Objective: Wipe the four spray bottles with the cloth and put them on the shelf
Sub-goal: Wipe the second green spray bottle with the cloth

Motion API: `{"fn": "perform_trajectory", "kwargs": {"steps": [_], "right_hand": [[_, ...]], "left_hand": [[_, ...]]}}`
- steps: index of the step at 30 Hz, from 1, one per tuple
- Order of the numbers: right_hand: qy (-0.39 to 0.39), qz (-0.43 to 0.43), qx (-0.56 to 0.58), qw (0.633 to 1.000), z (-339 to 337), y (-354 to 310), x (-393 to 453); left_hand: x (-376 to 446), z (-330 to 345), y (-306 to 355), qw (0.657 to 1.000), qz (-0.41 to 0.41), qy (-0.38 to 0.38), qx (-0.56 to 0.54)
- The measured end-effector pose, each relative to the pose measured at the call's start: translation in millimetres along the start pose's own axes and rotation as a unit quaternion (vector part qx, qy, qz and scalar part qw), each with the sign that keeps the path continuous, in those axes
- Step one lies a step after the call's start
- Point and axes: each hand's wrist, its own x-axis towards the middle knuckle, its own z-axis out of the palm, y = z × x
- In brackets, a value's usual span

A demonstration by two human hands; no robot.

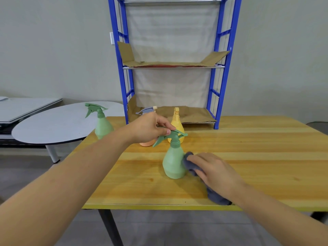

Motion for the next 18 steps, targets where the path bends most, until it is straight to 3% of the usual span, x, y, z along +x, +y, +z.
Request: {"fn": "perform_trajectory", "kwargs": {"steps": [4, 9, 12, 18], "right_hand": [[0.108, 0.036, -0.006, 0.993, -6.2, 4.6, 26.5], [0.085, 0.033, -0.023, 0.996, 15.7, -10.1, 20.4], [0.073, 0.077, 0.072, 0.992, 21.7, -13.2, 6.5], [0.06, 0.215, 0.246, 0.943, 12.6, -14.6, 14.4]], "left_hand": [[1.1, 1.3, 2.8, 1.0, 0.003, 0.001, 0.008], [1.8, 0.8, 1.1, 1.0, 0.0, 0.0, 0.005], [1.9, 2.0, -0.6, 1.0, -0.001, 0.002, 0.005], [1.4, 2.8, 0.4, 1.0, -0.001, 0.009, 0.004]]}}
